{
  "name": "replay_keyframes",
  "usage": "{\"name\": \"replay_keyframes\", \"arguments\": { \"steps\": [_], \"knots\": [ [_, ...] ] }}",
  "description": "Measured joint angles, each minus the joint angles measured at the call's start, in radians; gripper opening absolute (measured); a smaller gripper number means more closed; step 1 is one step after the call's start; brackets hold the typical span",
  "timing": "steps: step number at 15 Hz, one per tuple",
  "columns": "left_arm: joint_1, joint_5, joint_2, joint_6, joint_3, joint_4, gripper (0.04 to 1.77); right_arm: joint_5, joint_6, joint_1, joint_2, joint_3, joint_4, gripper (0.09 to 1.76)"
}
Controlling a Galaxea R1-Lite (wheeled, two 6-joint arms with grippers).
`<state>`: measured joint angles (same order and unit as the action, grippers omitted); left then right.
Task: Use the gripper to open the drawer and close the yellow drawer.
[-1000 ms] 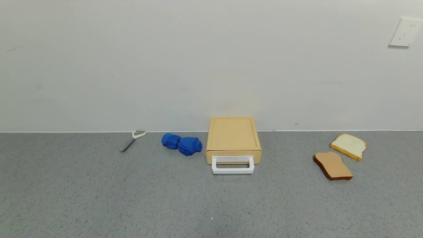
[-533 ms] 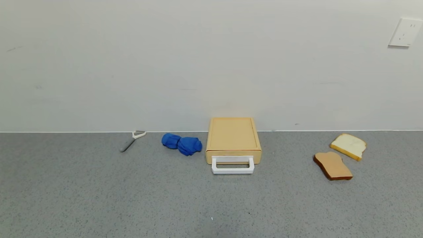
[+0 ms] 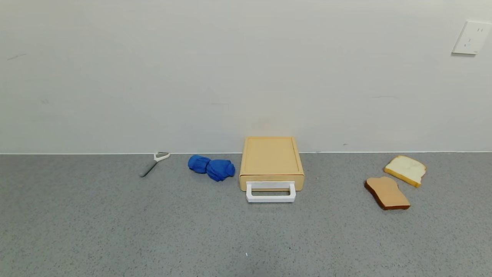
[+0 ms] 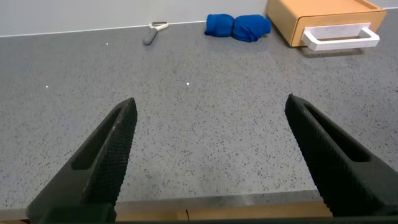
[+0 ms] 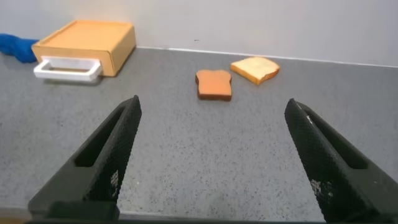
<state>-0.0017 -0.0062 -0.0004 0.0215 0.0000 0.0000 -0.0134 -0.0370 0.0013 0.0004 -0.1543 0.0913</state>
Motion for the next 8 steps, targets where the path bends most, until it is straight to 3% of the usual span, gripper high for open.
{"name": "replay_keyframes", "arguments": {
  "steps": [4,8],
  "knots": [
    [0.000,0.000,0.000,0.000,0.000,0.000,1.72,0.004,-0.015,0.000,0.000,0.132,-0.080,1.70],
    [0.000,-0.001,0.000,0.000,0.000,0.000,1.72,0.006,-0.006,0.001,0.000,0.153,-0.082,1.70]
  ]
}}
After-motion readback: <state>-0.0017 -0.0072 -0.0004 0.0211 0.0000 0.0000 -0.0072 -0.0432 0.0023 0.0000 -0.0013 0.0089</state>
